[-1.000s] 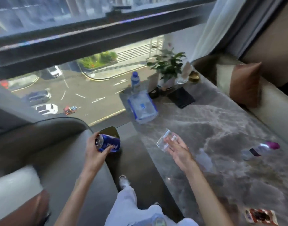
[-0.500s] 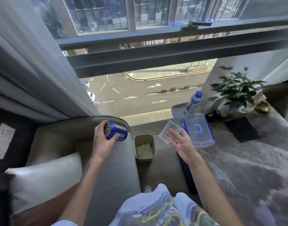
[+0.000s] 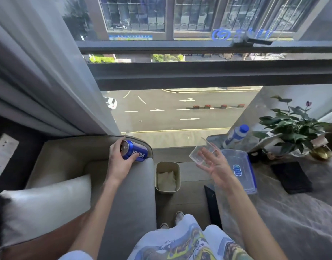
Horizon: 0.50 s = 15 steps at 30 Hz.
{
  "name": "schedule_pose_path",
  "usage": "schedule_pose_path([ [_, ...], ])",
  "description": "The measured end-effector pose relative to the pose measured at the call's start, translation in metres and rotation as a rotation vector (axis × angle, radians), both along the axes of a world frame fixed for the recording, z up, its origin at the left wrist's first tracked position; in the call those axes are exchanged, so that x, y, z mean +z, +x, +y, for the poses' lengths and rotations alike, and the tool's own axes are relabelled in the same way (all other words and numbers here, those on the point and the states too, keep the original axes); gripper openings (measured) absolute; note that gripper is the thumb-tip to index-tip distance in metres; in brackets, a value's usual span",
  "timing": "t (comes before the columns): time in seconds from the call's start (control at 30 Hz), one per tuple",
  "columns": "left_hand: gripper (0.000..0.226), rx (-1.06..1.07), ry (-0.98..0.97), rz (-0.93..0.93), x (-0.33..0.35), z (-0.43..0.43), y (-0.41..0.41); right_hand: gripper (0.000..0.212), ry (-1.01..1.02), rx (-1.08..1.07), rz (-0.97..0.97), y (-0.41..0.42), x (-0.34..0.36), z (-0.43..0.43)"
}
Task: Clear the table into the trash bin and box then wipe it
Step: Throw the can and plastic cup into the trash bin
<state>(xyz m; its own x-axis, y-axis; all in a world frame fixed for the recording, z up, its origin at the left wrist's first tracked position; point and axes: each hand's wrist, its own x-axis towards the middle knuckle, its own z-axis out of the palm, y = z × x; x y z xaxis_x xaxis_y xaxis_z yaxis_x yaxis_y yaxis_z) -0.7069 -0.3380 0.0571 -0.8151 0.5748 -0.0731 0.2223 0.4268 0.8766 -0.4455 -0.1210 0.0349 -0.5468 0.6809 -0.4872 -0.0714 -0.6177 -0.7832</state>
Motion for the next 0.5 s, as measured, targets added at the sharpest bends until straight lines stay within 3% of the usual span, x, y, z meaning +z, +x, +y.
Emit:
schedule_pose_path([
  [0.23, 0.067, 0.074, -0.010, -0.025, -0.004, 0.028, 0.000, 0.065, -0.015, 0.100, -0.039, -0.022, -0.004, 0.041],
  [0.5, 0.066, 0.064, -0.079, -0.098, -0.047, 0.057, 0.000, 0.080, -0.058, 0.280, -0.207, -0.073, -0.051, 0.046],
])
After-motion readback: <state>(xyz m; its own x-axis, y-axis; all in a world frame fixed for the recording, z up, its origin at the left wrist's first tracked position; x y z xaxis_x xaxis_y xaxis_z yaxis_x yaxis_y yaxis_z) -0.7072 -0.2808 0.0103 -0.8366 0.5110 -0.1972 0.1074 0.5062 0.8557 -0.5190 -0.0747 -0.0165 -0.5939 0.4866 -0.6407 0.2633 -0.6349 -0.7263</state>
